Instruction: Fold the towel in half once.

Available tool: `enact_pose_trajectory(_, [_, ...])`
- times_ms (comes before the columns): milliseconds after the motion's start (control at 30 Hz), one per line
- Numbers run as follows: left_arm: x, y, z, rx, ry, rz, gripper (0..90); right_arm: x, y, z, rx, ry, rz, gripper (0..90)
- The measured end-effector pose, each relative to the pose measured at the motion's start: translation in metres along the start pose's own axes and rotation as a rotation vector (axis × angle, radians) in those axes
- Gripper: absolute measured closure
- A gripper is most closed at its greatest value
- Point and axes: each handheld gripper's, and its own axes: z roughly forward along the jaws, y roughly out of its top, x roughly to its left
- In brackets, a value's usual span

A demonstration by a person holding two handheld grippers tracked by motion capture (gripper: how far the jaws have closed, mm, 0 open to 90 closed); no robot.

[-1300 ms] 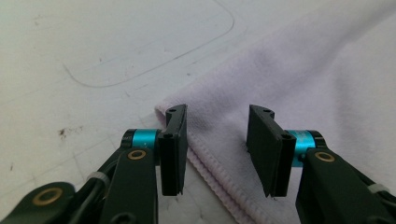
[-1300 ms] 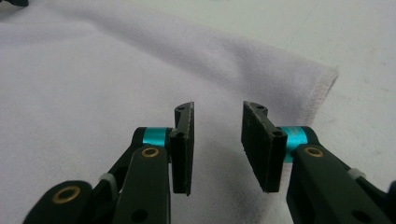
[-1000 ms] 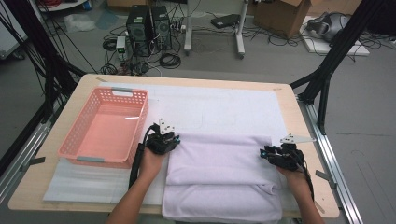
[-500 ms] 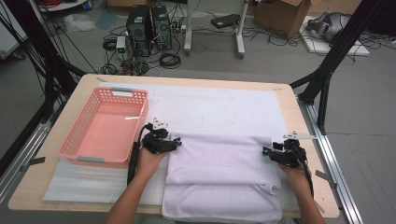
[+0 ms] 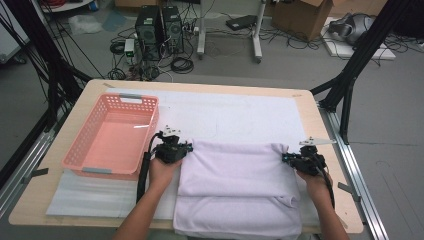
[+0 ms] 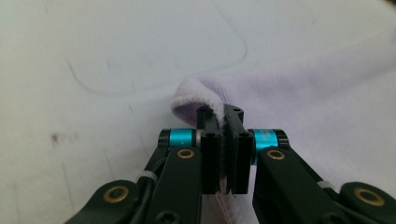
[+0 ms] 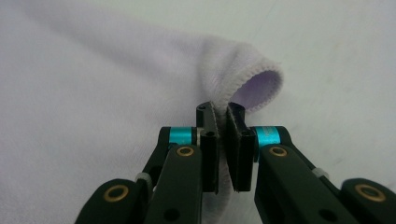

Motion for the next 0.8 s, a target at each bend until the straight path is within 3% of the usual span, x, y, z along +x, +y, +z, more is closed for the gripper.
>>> enact_pose_trajectory(100, [0.001,0.018,0.002,-0.039,0.01,0.034,85.9,-0.008,0.005,-0.001,-0.059,-0.03,0.02,85.3])
enact_pose_trajectory(233, [0.01,0.035,0.01,-0.074,0.024,0.027,85.8,-0.019,0.018,0.004,-0.106,-0.059,0.037,85.2])
enact_pose_trajectory(333, [0.017,0.043,0.017,-0.094,0.035,0.036,85.8,-0.022,0.033,0.011,-0.116,-0.089,0.015,85.1])
enact_pose_trajectory(400, [0.022,0.043,0.022,-0.142,0.039,0.047,85.8,-0.025,0.045,0.017,-0.124,-0.11,-0.006,85.1])
enact_pose_trajectory(633, [0.036,0.049,0.041,-0.104,0.057,0.024,85.7,-0.032,0.067,0.04,-0.113,-0.158,-0.018,85.1])
enact_pose_trajectory(700, [0.038,0.05,0.044,-0.134,0.05,-0.001,85.7,-0.036,0.067,0.045,-0.113,-0.163,0.011,85.0])
enact_pose_trajectory(800, [0.04,0.047,0.047,-0.101,0.054,-0.048,84.5,-0.037,0.066,0.05,-0.108,-0.164,0.036,83.8])
